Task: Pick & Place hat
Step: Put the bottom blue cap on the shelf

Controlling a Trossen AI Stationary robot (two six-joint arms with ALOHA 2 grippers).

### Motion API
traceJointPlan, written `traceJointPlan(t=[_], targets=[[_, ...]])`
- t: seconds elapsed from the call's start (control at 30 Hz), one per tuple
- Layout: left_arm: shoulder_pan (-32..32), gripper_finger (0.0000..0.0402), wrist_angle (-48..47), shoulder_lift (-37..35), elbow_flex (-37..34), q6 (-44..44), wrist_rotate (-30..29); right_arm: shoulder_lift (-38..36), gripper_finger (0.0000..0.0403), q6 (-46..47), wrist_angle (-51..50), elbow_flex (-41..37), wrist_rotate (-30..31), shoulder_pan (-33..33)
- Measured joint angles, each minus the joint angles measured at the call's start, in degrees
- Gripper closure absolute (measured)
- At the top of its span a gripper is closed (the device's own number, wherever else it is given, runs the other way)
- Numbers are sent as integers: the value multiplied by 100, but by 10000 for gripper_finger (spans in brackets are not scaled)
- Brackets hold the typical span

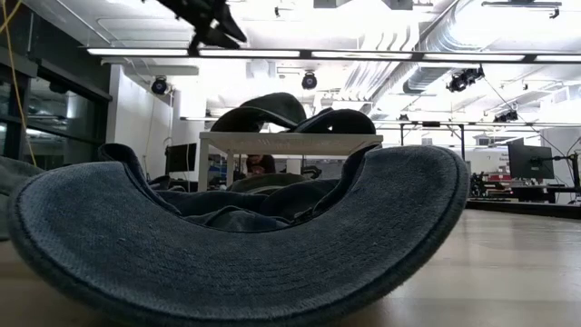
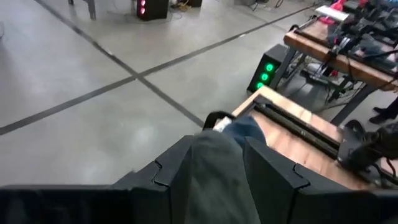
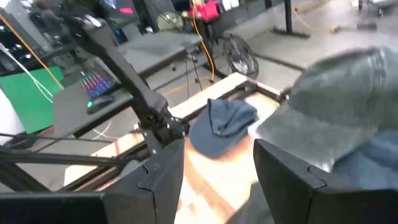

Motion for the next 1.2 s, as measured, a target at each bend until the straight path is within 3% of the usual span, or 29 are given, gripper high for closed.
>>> traceJointPlan(t=[0.33,0.53,0.7,1.2], targets=[[-429,261,-1072,-947,-3,2,-417,1,217,1612,-1165,0,-682,0],[-1136,261,-1666,-1172,-5,-99,-916,27,217,2239,-1468,-81,-929,51],[-1840,261,-2037,-1174,-8,-253,-1432,27,217,2895,-1373,-596,-952,281],[-3687,261,-2605,-1101,-16,-940,-3264,28,217,5716,1516,-3137,-946,1047]])
